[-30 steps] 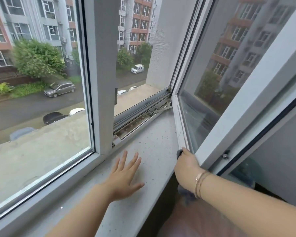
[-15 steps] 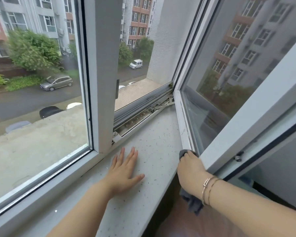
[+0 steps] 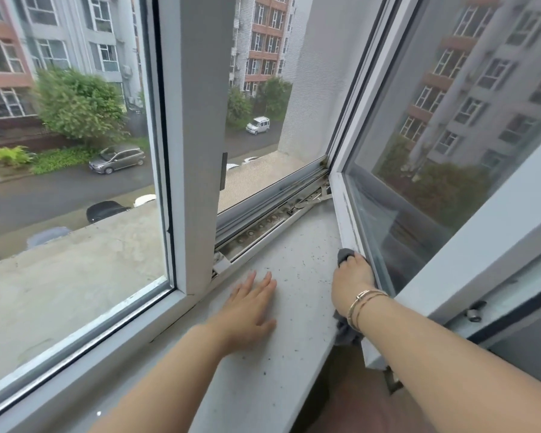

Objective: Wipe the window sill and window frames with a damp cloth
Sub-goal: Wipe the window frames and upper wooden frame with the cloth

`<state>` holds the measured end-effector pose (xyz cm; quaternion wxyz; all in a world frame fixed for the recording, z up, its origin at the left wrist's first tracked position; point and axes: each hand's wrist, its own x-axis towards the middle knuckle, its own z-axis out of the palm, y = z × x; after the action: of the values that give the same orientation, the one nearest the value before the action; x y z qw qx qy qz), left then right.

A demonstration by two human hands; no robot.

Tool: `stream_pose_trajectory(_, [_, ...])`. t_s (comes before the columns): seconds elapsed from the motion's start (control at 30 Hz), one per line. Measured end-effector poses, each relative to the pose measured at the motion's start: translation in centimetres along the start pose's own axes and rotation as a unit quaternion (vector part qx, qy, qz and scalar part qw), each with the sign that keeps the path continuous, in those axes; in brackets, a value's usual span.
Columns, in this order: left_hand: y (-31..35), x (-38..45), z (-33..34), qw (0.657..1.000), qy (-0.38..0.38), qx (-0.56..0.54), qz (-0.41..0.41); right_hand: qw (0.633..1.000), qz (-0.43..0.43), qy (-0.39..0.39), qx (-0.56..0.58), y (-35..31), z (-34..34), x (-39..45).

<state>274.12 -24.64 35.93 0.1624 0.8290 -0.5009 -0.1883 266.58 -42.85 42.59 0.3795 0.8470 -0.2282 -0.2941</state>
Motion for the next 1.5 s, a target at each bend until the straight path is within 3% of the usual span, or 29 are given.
stream_pose_trajectory(0.27, [0.6, 8.1, 0.3, 0.999, 0.02, 0.013, 0.027, 0.998, 0.036, -0.04, 0.026, 0.7, -0.8, 6.2])
stream_pose_trajectory(0.4, [-0.5, 10.1, 0.1, 0.998, 0.051, -0.043, 0.018, 0.996, 0.064, -0.065, 0.012, 1.0, -1.1, 10.1])
stream_pose_trajectory(0.53, [-1.8, 10.6, -0.7, 0.996, 0.046, -0.066, 0.028, 0.998, 0.056, -0.031, 0.028, 1.8, -2.1, 11.0])
stream_pose_trajectory(0.97, [-2.2, 10.9, -0.8, 0.996, 0.028, -0.085, 0.032, 0.991, 0.079, -0.038, 0.101, 0.7, -1.4, 8.8])
stream_pose_trajectory(1.17, [-2.6, 11.1, -0.7, 0.997, 0.029, -0.069, 0.035, 0.991, 0.072, -0.034, 0.109, 1.5, -2.0, 10.4])
stream_pose_trajectory(1.5, [-1.9, 10.6, -1.3, 0.998, 0.01, -0.06, 0.021, 0.977, 0.028, -0.071, 0.199, 0.7, -1.7, 4.9])
